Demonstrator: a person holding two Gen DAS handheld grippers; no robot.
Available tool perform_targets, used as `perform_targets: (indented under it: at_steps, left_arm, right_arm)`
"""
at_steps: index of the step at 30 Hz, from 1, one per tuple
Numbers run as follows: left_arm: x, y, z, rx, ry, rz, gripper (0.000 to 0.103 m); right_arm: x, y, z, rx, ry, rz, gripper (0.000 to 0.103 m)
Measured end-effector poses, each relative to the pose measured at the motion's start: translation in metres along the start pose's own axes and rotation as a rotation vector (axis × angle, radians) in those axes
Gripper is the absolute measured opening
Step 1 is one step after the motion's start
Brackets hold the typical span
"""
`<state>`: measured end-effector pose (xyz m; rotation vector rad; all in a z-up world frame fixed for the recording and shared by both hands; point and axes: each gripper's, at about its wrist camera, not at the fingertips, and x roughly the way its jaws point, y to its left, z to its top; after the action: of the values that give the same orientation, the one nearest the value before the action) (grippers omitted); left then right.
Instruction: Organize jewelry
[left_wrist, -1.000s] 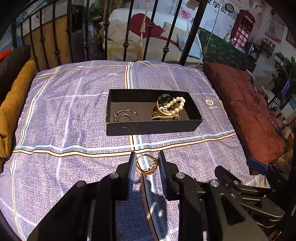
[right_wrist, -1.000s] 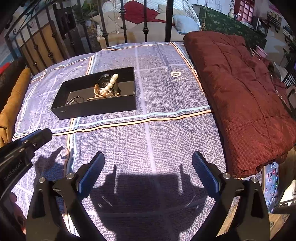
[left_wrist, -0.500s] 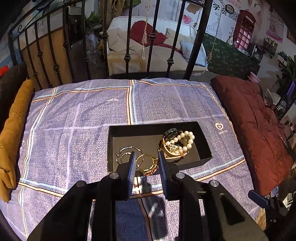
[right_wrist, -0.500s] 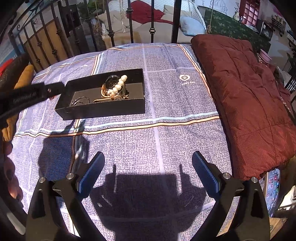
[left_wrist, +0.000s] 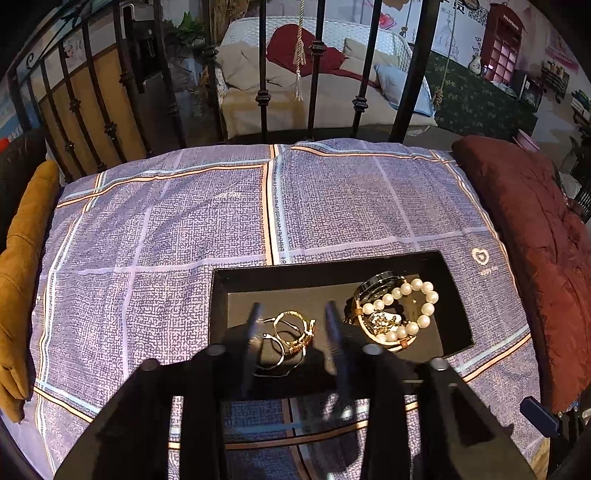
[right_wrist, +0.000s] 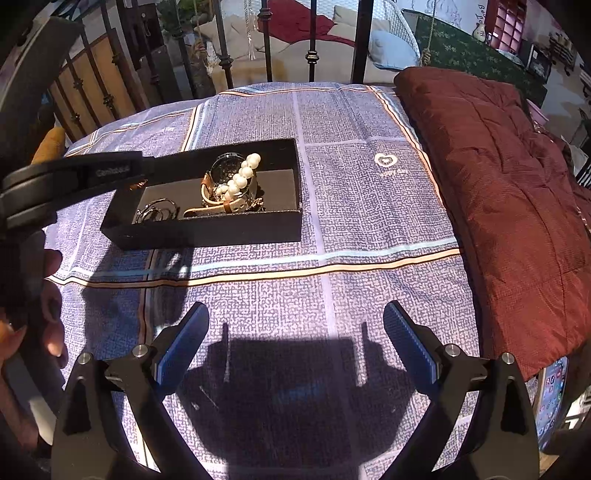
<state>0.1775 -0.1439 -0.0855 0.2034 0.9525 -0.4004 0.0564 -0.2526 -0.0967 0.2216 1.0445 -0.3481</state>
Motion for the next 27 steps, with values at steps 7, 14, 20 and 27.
perform_targets:
  at_steps: [7, 14, 20, 27]
  left_arm:
    - [-0.010, 0.006, 0.007, 0.009, -0.031, 0.093, 0.097]
    - [-0.040, 0.019, -0.024, 0.029, -0.011, 0.143, 0.097]
    - [-0.071, 0.038, -0.051, -0.019, 0.011, 0.144, 0.097]
    - [-0.102, 0.052, -0.069, -0.052, 0.008, 0.170, 0.097]
  right_arm:
    - [0.007, 0.002, 0.012, 0.000, 0.000, -0.006, 0.094]
    - [-0.007, 0.006, 0.017, 0.010, -0.026, 0.019, 0.094]
    - [-0.024, 0.018, 0.009, -0.014, -0.033, 0.029, 0.095]
    - [-0.041, 0.031, -0.004, -0.029, -0.040, 0.030, 0.095]
